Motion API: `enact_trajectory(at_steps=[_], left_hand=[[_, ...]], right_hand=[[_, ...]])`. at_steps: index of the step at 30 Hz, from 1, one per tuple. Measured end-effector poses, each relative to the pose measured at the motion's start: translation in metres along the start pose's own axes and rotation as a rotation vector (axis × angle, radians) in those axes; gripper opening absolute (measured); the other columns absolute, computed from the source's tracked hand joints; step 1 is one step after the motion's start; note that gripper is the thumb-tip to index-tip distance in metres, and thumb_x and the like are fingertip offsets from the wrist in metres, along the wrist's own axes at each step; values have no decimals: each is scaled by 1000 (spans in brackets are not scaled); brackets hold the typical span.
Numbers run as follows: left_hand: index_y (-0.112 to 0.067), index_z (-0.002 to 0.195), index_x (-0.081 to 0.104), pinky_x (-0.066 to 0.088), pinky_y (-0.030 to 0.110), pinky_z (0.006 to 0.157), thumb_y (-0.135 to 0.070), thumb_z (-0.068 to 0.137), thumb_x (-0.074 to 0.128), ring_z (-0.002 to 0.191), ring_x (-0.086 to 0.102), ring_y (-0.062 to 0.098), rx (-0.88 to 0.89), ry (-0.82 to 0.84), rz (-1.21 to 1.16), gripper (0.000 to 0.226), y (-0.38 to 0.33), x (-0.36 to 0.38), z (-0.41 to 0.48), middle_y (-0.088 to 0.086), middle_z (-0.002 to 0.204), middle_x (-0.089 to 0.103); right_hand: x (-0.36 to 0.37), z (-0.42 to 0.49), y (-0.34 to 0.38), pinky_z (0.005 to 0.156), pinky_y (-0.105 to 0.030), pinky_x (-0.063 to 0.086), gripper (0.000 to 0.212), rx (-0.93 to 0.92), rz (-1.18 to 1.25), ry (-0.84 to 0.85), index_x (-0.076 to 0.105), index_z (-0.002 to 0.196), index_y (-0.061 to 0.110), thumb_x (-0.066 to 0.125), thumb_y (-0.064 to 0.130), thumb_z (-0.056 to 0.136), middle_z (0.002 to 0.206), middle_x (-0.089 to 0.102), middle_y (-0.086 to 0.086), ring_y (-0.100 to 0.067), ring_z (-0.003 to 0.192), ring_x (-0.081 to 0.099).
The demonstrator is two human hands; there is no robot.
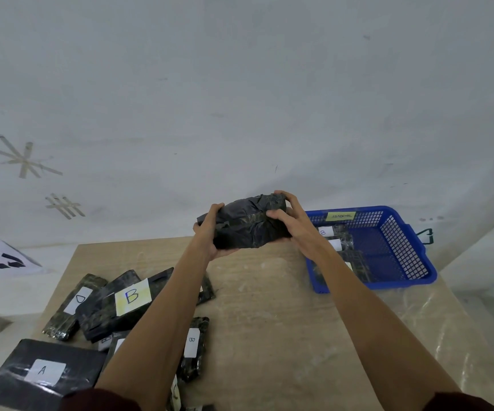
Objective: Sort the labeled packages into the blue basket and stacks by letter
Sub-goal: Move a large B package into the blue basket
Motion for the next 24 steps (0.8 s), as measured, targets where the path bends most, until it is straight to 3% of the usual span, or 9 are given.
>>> enact_trajectory(at_steps=[4, 6, 9, 11, 12, 14, 19, 21, 24], left_hand=[[-28, 141, 30, 61, 55, 66, -47, 69, 83, 105, 58, 32, 64, -53, -69, 92, 4, -5, -6, 9, 128, 46], [-32, 148, 20, 61, 54, 67, -50, 65, 84, 110, 56, 35, 102, -79, -79, 106, 6, -7, -6, 10, 137, 40], [-40, 156, 9, 60, 58, 77, -53, 62, 86, 123, 45, 40, 165, -167, -25, 122, 8, -10, -7, 12, 153, 20], [-45, 157, -1, 56, 60, 91, -52, 67, 86, 124, 43, 40, 243, -217, 48, 125, 9, -12, -7, 10, 158, 8], [-46, 156, -5, 54, 60, 95, -52, 68, 86, 127, 42, 41, 284, -223, 82, 127, 10, -13, -6, 10, 159, 4], [-46, 156, -9, 51, 59, 99, -49, 70, 86, 129, 41, 40, 340, -216, 122, 128, 12, -18, -5, 10, 159, 1], [-43, 158, 1, 50, 58, 98, -54, 83, 74, 119, 42, 37, 285, -190, 188, 105, 12, -44, 0, 13, 156, 13], [-34, 158, 19, 43, 60, 106, -62, 90, 59, 132, 41, 39, 239, -184, 226, 83, 8, -61, 12, 12, 158, 23], [-20, 141, 47, 46, 55, 105, -60, 98, 46, 122, 53, 31, 258, -112, 324, 59, 0, -81, 29, 11, 142, 51]], right_hand=[[2, 3, 2, 103, -42, 51, 46, 76, -99, 6, 50, 135, 41, 68, 36, 93, 129, 62, 0, -16, 116, 61], [7, 0, 3, 99, -35, 49, 54, 126, -135, -6, 44, 143, 35, 59, 54, 95, 138, 56, 4, -12, 117, 57], [16, -6, -4, 90, -35, 45, 90, 266, -242, -48, 22, 158, 26, 39, 81, 88, 153, 39, 1, -25, 137, 45], [25, -8, -13, 83, -42, 57, 109, 357, -174, -73, 26, 154, 27, 52, 91, 71, 146, 48, -2, -32, 128, 53], [28, -9, -18, 78, -47, 61, 107, 387, -113, -98, 31, 149, 24, 64, 85, 68, 138, 54, -4, -31, 118, 59], [31, -11, -24, 72, -51, 62, 80, 397, -53, -166, 39, 139, 23, 75, 61, 77, 124, 58, -8, -30, 106, 62], [35, -18, -43, 96, -56, 52, 41, 341, 13, -216, 47, 123, 33, 71, 37, 90, 118, 60, -5, -28, 106, 59], [32, -21, -51, 94, -53, 53, 44, 318, 17, -239, 44, 125, 39, 71, 33, 91, 116, 61, -2, -28, 105, 59], [26, -27, -65, 84, -46, 53, 58, 294, 5, -254, 39, 134, 45, 73, 32, 89, 122, 61, 2, -27, 110, 59]])
Point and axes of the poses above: each hand's wrist, its own z-axis towards the middle knuckle, its own x-axis out of the palm, y = z × x, the point moved 5 cm from there along z, towards the middle knuckle
